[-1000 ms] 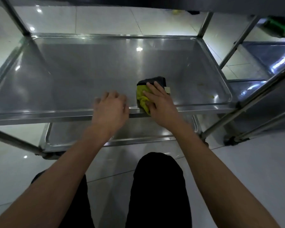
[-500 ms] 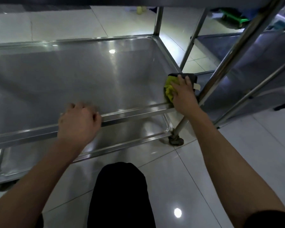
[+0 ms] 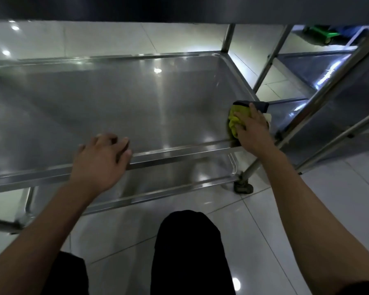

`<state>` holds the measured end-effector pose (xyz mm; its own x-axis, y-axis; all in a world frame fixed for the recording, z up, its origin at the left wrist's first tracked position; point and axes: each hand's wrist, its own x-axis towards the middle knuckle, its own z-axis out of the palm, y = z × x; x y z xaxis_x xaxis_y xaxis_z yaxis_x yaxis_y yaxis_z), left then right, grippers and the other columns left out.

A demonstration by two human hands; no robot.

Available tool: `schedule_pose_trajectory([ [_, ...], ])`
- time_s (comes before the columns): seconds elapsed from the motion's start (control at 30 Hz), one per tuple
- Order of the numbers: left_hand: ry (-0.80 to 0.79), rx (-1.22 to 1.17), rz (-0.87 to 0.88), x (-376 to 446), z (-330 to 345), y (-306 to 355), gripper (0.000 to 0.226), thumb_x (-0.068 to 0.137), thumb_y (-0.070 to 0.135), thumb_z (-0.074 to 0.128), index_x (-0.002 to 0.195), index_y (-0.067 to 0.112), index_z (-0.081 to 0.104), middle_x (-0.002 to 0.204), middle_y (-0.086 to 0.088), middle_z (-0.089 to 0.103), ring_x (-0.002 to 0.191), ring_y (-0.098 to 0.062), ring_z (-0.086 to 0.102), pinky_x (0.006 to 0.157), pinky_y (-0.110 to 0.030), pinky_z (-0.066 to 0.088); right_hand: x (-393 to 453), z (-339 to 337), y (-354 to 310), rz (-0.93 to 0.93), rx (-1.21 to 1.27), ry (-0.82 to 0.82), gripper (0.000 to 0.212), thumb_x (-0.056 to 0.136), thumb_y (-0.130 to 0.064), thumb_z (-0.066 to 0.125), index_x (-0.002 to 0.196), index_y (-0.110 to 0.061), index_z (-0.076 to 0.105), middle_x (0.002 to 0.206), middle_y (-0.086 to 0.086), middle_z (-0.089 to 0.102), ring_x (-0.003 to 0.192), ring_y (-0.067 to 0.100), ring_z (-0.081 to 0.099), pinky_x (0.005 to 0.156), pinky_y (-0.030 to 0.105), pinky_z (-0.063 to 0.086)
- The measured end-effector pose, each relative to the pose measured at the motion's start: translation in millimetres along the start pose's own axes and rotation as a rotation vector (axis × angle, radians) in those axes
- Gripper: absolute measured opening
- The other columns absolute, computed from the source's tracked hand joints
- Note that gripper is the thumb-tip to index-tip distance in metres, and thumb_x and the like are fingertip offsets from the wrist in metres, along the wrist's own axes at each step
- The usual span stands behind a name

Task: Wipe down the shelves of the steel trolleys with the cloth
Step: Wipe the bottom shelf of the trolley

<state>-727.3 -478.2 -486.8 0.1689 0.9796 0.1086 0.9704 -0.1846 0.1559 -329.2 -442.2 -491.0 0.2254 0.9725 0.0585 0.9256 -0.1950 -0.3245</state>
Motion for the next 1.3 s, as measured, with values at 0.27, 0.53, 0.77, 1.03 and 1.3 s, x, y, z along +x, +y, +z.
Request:
schedule_pose_trajectory([
  [0.27,-0.074,-0.037,0.061,-5.9,2.5,-20.0,0.043,0.101,0.049,0.038,0.136,0.028,0.053,0.144,0.0,0.048,0.138,-0.033,0.043,0.107,-0.057,0.035,-1.4,71.9,-188.8,-0.374,0.018,-0.189,0.044,0.102,-0.036,0.041,0.146,-0.035,0.042,0.166,0.006,-0.001,0.15,0.04,0.001,0.121,0.047,0.007],
  [0.53,0.006,-0.21,-0.029,-18.8,0.0,-49.6,0.048,0.091,0.057,0.051,0.113,0.018,0.068,0.124,0.006,0.055,0.103,-0.029,0.06,0.086,-0.042,0.051,-7.0,101.8,-294.9,-0.612,0.053,-0.335,0.046,0.102,-0.031,0.041,0.148,-0.033,0.041,0.166,0.004,-0.002,0.15,0.038,-0.002,0.121,0.049,0.007],
  [0.77,0.032,-0.095,-0.131,-7.8,-4.8,-40.9,0.039,0.087,0.06,0.056,0.096,0.023,0.065,0.108,0.001,0.055,0.096,-0.029,0.059,0.074,-0.036,0.043,3.6,88.5,-241.0,-0.536,0.049,-0.213,0.043,0.105,-0.031,0.038,0.148,-0.031,0.041,0.166,0.003,0.002,0.151,0.035,0.007,0.119,0.053,0.015],
  [1.03,-0.066,-0.061,0.035,39.1,-2.6,40.4,0.012,0.087,0.022,0.06,0.092,0.025,0.07,0.112,-0.002,0.058,0.109,-0.031,0.053,0.086,-0.044,0.047,40.0,41.8,-84.8,-0.28,0.038,-0.119,0.044,0.105,-0.028,0.04,0.149,-0.028,0.039,0.166,0.005,0.001,0.151,0.034,0.009,0.121,0.05,0.014],
  [1.3,0.062,-0.078,0.082,37.1,12.8,35.9,0.012,0.08,0.012,0.07,0.086,0.023,0.072,0.099,-0.002,0.064,0.096,-0.035,0.061,0.078,-0.043,0.048,68.2,7.3,12.6,-0.024,-0.074,0.062,0.043,0.105,-0.029,0.037,0.147,-0.026,0.041,0.165,0.01,0.004,0.147,0.041,0.013,0.12,0.05,0.018],
])
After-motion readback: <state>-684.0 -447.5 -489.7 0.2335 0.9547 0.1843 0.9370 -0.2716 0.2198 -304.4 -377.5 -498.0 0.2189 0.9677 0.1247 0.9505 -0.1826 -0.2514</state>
